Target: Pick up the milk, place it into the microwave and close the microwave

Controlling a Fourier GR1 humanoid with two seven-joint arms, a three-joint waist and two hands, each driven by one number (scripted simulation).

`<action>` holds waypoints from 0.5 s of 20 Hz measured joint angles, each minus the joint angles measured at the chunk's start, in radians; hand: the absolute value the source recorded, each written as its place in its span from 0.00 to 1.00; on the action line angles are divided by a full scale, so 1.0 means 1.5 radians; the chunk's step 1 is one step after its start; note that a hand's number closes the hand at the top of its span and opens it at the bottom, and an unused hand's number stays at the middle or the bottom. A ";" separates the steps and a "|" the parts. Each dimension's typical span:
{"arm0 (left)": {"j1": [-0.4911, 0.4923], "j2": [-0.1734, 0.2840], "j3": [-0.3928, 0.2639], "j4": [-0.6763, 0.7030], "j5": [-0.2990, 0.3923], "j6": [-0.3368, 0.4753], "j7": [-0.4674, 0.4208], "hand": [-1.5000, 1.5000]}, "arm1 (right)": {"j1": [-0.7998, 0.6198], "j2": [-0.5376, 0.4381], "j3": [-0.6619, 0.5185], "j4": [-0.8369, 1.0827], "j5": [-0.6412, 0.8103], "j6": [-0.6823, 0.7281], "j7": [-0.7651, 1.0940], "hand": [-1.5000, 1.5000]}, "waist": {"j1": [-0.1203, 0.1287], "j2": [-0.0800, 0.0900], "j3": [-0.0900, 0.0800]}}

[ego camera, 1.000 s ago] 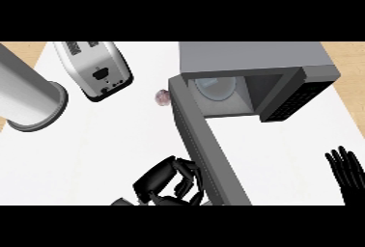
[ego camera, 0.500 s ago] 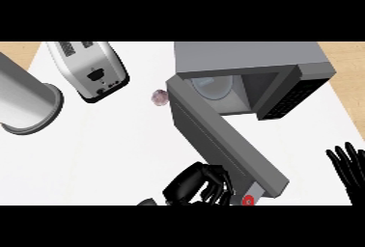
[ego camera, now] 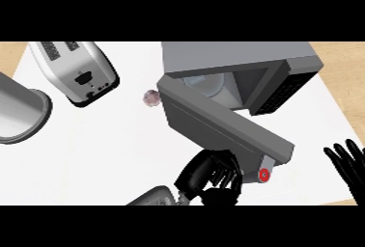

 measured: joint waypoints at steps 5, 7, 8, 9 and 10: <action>-0.060 -0.007 -0.001 0.011 0.063 0.074 -0.008 1.00 | 0.004 -0.011 0.011 -0.049 -0.031 -0.005 0.038 0.00 | -0.015 0.004 -0.001; -0.089 -0.010 0.004 0.025 0.084 0.097 -0.012 1.00 | 0.005 -0.013 0.016 -0.066 -0.041 -0.010 0.052 0.00 | -0.021 0.006 -0.001; -0.102 -0.010 0.008 0.034 0.095 0.106 -0.014 1.00 | 0.007 -0.014 0.017 -0.075 -0.046 -0.012 0.058 0.00 | -0.025 0.007 -0.001; -0.117 -0.011 0.012 0.043 0.105 0.115 -0.016 1.00 | 0.009 -0.013 0.020 -0.082 -0.050 -0.015 0.063 0.00 | -0.029 0.008 -0.001; -0.131 -0.011 0.016 0.050 0.115 0.124 -0.018 1.00 | 0.009 -0.017 0.019 -0.089 -0.055 -0.017 0.070 0.00 | -0.032 0.009 0.000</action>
